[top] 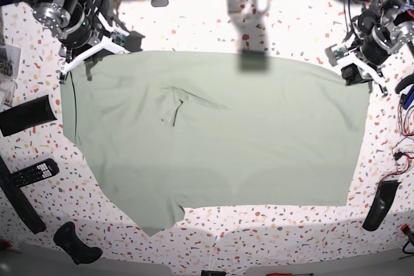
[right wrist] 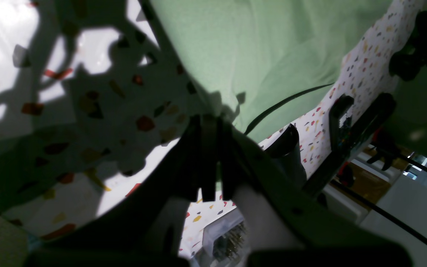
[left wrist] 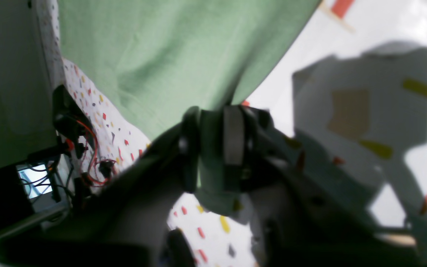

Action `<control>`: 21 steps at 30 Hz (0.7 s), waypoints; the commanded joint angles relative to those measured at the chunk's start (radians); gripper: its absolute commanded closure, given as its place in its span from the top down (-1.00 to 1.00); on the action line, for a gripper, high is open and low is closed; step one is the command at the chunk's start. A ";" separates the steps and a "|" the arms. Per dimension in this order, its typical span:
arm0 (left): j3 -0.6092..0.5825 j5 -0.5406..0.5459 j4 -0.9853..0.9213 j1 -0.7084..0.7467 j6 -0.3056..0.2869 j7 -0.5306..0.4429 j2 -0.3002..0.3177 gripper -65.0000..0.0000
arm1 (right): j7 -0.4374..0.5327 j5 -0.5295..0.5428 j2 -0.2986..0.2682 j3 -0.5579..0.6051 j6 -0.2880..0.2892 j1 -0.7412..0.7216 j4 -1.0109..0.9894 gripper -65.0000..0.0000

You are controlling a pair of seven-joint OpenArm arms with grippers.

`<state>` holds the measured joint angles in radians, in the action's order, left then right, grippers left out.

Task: Fold the T-shirt properly
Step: 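Grasp both shoulder edges and drag the shirt toward the robot, then pull the shirt further toward the robot with both grippers, then release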

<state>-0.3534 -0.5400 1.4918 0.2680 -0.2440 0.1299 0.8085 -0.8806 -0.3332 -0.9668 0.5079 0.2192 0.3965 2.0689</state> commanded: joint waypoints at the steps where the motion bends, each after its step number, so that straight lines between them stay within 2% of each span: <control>1: 0.005 -0.002 0.004 0.003 -0.011 0.010 0.014 -1.00 | 0.001 -0.012 -0.019 -0.010 -0.011 -0.006 0.018 -1.00; 5: 0.005 -0.010 0.023 0.019 -0.003 0.144 0.015 -1.00 | 0.001 -0.013 -0.019 -0.010 -0.011 -0.005 0.020 -1.00; 7: 0.005 -0.010 0.042 0.034 0.031 0.214 0.018 -1.00 | 0.001 -0.026 -0.019 -0.010 -0.011 -0.005 0.024 -1.00; 10: 0.005 -0.010 0.089 0.069 0.080 0.220 0.034 -1.00 | -0.002 -0.034 -0.019 -0.010 -0.011 -0.005 0.045 -1.00; 16: 0.005 -0.013 0.190 0.143 0.080 0.226 0.043 -1.00 | -0.054 -0.034 -0.019 -0.010 -0.010 0.000 0.119 -1.00; 21: 0.005 -0.014 0.210 0.186 0.080 0.324 0.043 -1.00 | -0.074 -0.034 -0.019 -0.010 -0.010 0.051 0.146 -1.00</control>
<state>-0.3534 -0.5549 1.6932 0.4438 -0.1619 0.4397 0.8345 -0.9516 -0.3489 -0.9668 0.5079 0.2165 0.4515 2.1986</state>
